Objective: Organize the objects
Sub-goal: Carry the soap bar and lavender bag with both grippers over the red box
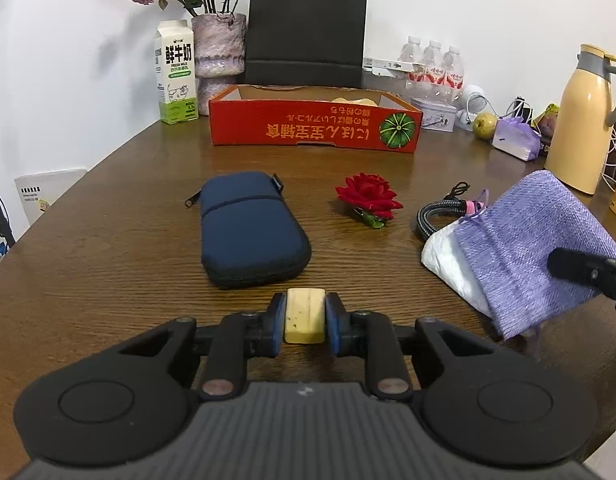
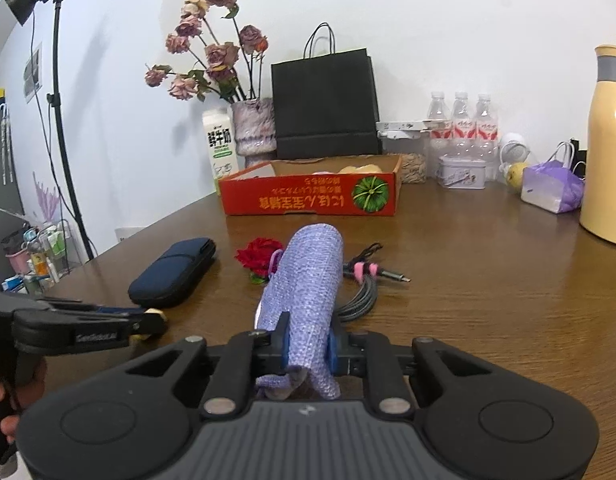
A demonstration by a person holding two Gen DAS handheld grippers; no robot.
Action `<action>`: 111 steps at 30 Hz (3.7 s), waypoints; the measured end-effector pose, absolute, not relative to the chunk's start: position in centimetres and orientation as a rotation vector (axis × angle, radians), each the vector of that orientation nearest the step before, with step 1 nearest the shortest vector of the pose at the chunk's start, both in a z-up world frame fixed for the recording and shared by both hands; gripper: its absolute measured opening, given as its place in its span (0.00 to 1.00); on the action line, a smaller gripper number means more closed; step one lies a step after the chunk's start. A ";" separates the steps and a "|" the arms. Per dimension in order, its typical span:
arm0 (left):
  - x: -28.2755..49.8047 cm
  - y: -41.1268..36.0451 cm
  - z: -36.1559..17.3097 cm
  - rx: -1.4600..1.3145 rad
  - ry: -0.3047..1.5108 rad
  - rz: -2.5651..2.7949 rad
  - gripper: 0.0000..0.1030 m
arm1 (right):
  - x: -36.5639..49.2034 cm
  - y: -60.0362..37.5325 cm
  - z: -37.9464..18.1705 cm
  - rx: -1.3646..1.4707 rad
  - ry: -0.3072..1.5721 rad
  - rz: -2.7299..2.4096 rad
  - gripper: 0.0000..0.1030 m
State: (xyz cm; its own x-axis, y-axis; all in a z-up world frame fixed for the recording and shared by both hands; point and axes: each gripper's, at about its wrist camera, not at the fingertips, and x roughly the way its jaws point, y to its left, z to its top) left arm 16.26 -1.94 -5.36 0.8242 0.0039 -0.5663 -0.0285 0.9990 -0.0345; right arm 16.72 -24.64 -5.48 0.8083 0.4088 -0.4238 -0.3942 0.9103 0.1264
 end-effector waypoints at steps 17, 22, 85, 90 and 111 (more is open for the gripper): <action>14.6 -2.2 -2.4 -0.033 0.510 0.004 0.21 | 16.0 -25.4 -2.5 0.034 0.378 0.385 0.09; 14.7 -2.5 -1.3 -0.025 0.479 -0.001 0.21 | 16.0 -24.6 -1.4 0.035 0.351 0.412 0.08; 37.5 1.8 6.6 -0.062 0.365 0.044 0.21 | 37.6 -14.7 4.6 0.060 0.257 0.528 0.07; 39.7 2.1 6.3 -0.056 0.370 0.052 0.21 | 40.1 -14.2 4.4 0.068 0.270 0.540 0.07; 49.7 2.1 5.5 -0.044 0.337 0.106 0.21 | 49.9 -12.0 3.7 0.070 0.299 0.538 0.07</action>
State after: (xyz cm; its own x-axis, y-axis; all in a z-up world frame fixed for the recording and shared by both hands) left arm 49.71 2.12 5.46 0.9381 0.0967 -0.3327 -0.1114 0.9934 -0.0255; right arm 49.91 -11.98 3.72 0.8168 0.5141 -0.2618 -0.4939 0.8576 0.1432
